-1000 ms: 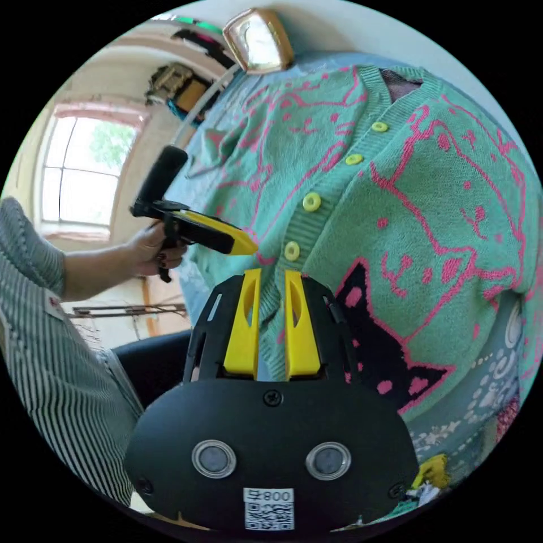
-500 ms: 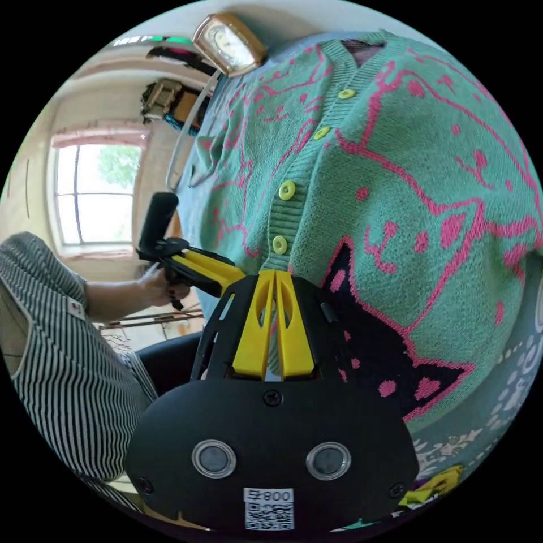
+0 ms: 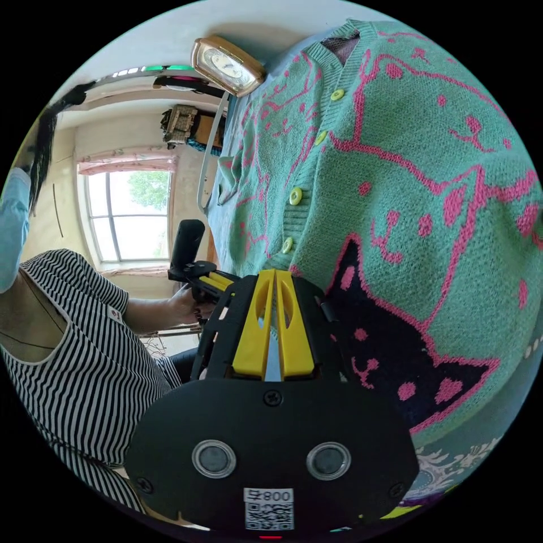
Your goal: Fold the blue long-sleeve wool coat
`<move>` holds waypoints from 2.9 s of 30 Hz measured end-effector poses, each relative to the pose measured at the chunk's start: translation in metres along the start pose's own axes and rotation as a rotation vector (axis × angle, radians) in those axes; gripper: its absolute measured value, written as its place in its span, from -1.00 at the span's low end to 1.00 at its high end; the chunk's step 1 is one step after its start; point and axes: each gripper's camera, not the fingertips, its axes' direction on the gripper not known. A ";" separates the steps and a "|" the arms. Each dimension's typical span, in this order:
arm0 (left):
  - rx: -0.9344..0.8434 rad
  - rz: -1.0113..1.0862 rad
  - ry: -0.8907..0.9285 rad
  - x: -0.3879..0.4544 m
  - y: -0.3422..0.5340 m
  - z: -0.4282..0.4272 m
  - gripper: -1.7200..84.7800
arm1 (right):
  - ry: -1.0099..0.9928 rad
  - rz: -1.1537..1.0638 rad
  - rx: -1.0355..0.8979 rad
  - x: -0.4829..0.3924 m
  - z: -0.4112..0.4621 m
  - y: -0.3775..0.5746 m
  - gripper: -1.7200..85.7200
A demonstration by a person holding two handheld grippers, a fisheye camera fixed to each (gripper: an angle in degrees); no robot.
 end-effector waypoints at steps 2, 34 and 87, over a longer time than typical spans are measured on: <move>-0.039 -0.055 -0.054 -0.019 0.014 0.003 -0.93 | 0.020 0.024 0.025 0.004 -0.012 0.011 -0.95; 0.167 -0.441 -0.307 -0.148 0.290 -0.164 -0.93 | 0.353 0.475 -0.035 0.060 -0.133 0.240 -0.90; -0.260 0.234 -0.657 0.070 0.203 0.018 -0.81 | 0.486 -0.249 -0.266 -0.281 0.088 0.079 -0.82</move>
